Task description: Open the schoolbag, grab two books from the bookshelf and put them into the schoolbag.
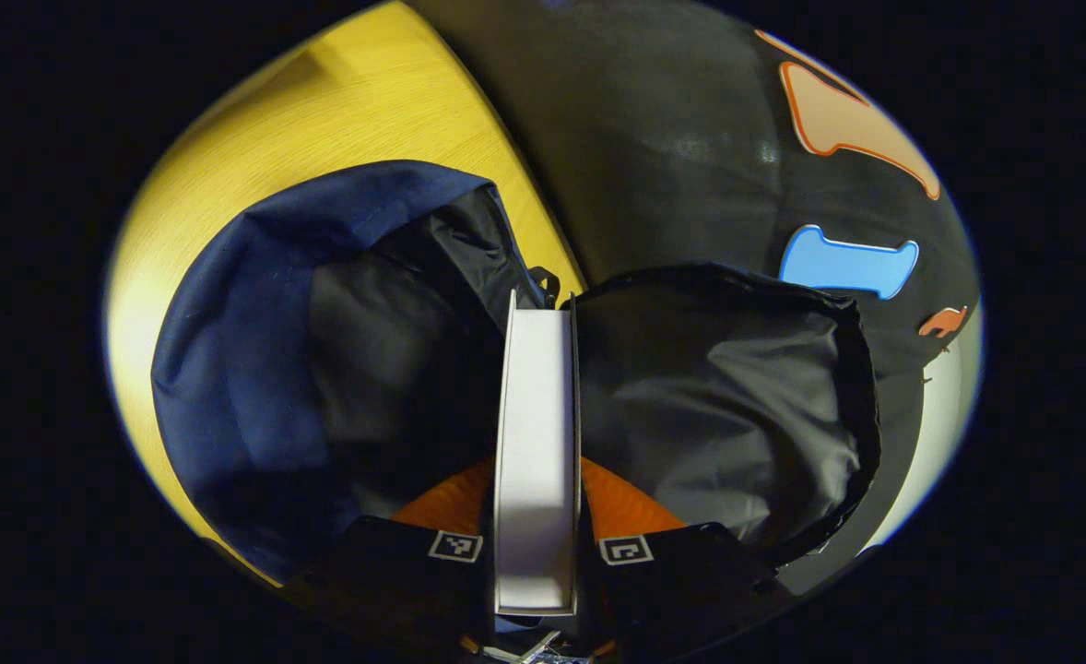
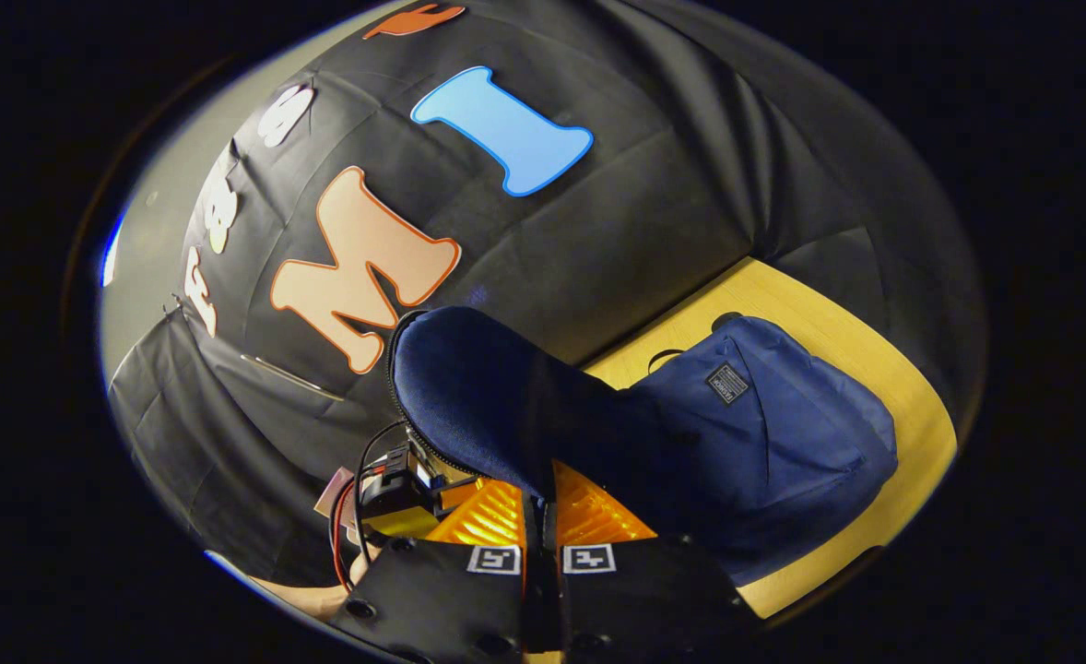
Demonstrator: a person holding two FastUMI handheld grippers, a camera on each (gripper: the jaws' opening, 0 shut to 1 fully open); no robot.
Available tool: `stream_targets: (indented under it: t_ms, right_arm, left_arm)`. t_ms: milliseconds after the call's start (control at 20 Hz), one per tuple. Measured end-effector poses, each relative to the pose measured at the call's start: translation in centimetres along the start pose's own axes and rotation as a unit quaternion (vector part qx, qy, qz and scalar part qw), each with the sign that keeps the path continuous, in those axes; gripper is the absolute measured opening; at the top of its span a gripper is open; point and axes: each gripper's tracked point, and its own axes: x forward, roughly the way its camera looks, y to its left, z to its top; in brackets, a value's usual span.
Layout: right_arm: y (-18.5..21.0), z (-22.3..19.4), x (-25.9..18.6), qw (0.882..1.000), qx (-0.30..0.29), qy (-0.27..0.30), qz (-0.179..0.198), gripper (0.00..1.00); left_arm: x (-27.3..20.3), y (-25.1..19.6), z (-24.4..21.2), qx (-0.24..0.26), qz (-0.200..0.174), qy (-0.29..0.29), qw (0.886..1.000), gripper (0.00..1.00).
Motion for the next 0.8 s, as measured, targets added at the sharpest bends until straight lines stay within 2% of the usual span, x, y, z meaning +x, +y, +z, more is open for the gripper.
stream_targets:
  t_ms: [150, 250, 300, 400, 600, 650, 750, 800]
  right_arm:
    - [-0.1, -0.1, 0.2, 1.0, 0.002, -0.001, -0.003, 0.04]
    - [-0.3, -0.3, 0.3, 1.0, 0.003, 0.0, -0.005, 0.04]
    - [-0.2, -0.3, 0.3, 1.0, 0.006, 0.001, -0.005, 0.03]
    - [-0.4, -0.6, 0.4, 1.0, 0.007, 0.002, -0.008, 0.03]
    - [-0.5, -0.6, 0.6, 1.0, 0.005, 0.003, -0.012, 0.04]
    - [-0.6, -0.7, 0.7, 1.0, 0.003, 0.003, -0.012, 0.04]
    - [-0.4, -0.6, 0.9, 1.0, 0.0, 0.004, -0.013, 0.04]
    - [-0.4, -0.6, 0.8, 1.0, 0.0, 0.003, -0.013, 0.03]
  left_arm:
    - [0.2, 0.4, 0.1, -0.003, 0.007, 0.002, 1.0, 0.34]
    - [0.3, 1.7, -0.4, 0.028, 0.048, 0.019, 0.998, 0.38]
    - [0.0, 2.7, -0.5, 0.047, 0.076, 0.027, 0.996, 0.54]
    - [-0.6, 3.9, -0.4, 0.093, 0.123, 0.033, 0.988, 0.68]
    - [-1.1, 5.7, 0.2, 0.199, 0.196, 0.037, 0.96, 0.77]
    - [-1.2, 5.9, 0.4, 0.213, 0.207, 0.038, 0.954, 0.72]
    - [-1.3, 6.0, 0.1, 0.228, 0.212, 0.046, 0.949, 0.74]
    - [-1.8, 6.3, 0.6, 0.243, 0.224, 0.044, 0.943, 0.74]
